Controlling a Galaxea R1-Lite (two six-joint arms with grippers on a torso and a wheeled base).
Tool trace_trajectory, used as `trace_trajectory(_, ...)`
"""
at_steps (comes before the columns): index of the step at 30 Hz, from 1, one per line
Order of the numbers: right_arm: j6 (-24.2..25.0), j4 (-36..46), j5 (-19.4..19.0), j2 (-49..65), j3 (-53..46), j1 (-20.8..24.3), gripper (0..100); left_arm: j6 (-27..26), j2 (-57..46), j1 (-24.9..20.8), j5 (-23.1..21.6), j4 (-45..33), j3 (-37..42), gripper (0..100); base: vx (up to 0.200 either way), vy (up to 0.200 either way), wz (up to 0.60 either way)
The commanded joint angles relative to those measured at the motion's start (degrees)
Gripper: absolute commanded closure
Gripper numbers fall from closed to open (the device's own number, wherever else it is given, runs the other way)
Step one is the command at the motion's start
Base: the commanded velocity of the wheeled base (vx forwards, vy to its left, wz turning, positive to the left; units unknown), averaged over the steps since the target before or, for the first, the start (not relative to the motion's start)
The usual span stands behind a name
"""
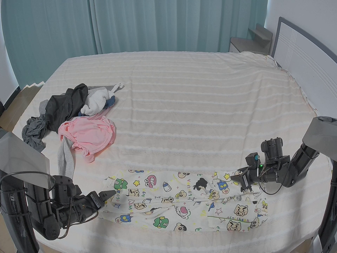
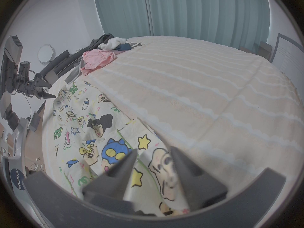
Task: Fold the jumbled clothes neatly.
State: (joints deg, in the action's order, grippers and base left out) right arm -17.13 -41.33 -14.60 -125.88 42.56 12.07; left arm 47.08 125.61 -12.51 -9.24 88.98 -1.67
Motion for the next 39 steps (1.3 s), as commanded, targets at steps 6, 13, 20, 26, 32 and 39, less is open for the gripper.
trace_trajectory(6,0.0,-2.9,1.4,-0.3,-0.6,-2.5,0,0.0,0.1,0.0,-0.1,1.0,0.0,0,0.0,0.0,0.0)
trace_trajectory(13,0.3,-6.1,1.3,0.8,-3.1,-5.1,0,0.0,0.1,0.0,0.0,1.0,0.0,0,0.0,0.0,0.0)
trace_trajectory(20,0.0,-7.1,2.3,-0.3,-7.3,-7.0,0,0.0,0.1,0.0,0.0,1.0,0.0,0,0.0,0.0,0.0)
trace_trajectory(26,-0.6,-7.1,4.8,-1.9,-8.6,-9.0,0,0.0,0.1,0.0,0.0,1.0,0.1,0,0.0,0.0,0.0)
trace_trajectory(32,-1.9,-7.2,5.1,-1.7,-11.7,-10.2,0,0.0,0.1,0.0,0.0,1.0,0.0,0,0.0,0.0,0.0)
trace_trajectory(39,-1.0,-15.7,4.8,-0.9,-13.0,-11.4,0,-0.1,0.0,-0.1,-0.1,1.0,0.0,0,0.0,0.0,0.0)
